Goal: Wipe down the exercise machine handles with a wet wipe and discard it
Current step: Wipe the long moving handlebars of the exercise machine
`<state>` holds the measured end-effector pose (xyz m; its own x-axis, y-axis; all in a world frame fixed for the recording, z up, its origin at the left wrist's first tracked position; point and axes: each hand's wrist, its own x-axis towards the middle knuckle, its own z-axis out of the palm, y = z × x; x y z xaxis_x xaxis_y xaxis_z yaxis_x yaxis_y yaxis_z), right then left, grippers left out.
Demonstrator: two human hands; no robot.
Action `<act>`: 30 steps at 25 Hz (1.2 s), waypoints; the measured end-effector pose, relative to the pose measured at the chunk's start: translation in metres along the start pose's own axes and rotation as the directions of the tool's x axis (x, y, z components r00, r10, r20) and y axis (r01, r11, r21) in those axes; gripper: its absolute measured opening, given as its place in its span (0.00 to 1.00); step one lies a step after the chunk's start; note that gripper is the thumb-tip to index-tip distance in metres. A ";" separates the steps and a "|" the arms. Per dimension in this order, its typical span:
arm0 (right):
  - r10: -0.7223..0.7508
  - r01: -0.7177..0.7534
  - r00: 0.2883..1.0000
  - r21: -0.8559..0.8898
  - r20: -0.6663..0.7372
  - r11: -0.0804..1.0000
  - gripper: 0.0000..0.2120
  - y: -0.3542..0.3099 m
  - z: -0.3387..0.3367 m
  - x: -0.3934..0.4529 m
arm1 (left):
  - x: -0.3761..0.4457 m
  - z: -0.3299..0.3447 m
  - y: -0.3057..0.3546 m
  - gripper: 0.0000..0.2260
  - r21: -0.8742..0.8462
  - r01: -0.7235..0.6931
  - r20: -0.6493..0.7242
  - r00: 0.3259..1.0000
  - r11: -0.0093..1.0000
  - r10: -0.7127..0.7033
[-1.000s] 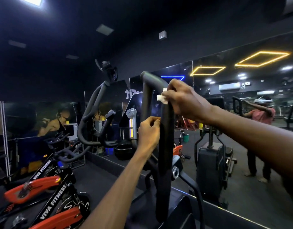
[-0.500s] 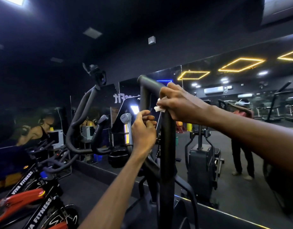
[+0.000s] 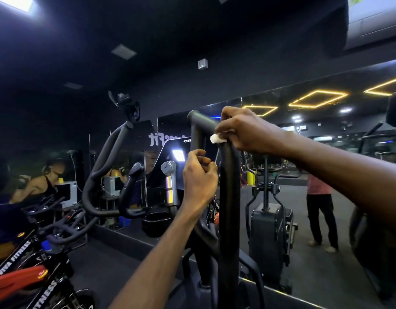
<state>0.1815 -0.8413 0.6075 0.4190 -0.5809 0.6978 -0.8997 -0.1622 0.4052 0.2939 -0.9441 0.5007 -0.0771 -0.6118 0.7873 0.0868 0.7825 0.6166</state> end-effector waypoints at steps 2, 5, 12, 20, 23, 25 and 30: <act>-0.031 0.033 0.994 -0.020 0.107 0.999 0.08 0.001 -0.004 0.008 | 0.003 -0.002 0.001 0.12 0.026 -0.029 0.023 0.999 0.999 0.029; 0.047 -0.040 0.992 -0.063 0.113 0.997 0.08 0.005 -0.014 0.026 | 0.009 -0.002 0.003 0.11 0.058 -0.058 0.027 0.998 0.997 0.057; 0.166 -0.140 0.936 -0.104 0.310 0.985 0.02 -0.005 -0.023 0.060 | 0.025 -0.006 0.005 0.10 0.108 -0.123 -0.053 0.990 0.987 0.129; 0.278 -0.188 0.860 -0.241 0.428 0.952 0.06 -0.014 -0.018 0.093 | 0.041 -0.012 -0.002 0.13 0.103 -0.146 -0.022 0.989 0.984 0.149; 0.296 -0.207 0.880 -0.259 0.372 0.943 0.08 -0.019 -0.014 0.100 | 0.048 -0.012 -0.006 0.17 0.171 -0.189 -0.018 0.981 0.967 0.195; 0.313 -0.237 0.895 -0.257 0.318 0.937 0.11 -0.020 -0.014 0.103 | 0.053 -0.012 -0.007 0.23 0.222 -0.221 -0.002 0.974 0.950 0.227; 0.324 -0.245 0.916 -0.309 0.237 0.919 0.07 -0.020 -0.008 0.117 | 0.068 -0.012 -0.010 0.26 0.203 -0.230 0.054 0.973 0.952 0.224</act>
<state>0.2496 -0.8991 0.6859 0.0632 -0.7734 0.6307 -0.8916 0.2402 0.3839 0.2994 -0.9951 0.5476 -0.1088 -0.4139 0.9038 -0.1009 0.9091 0.4041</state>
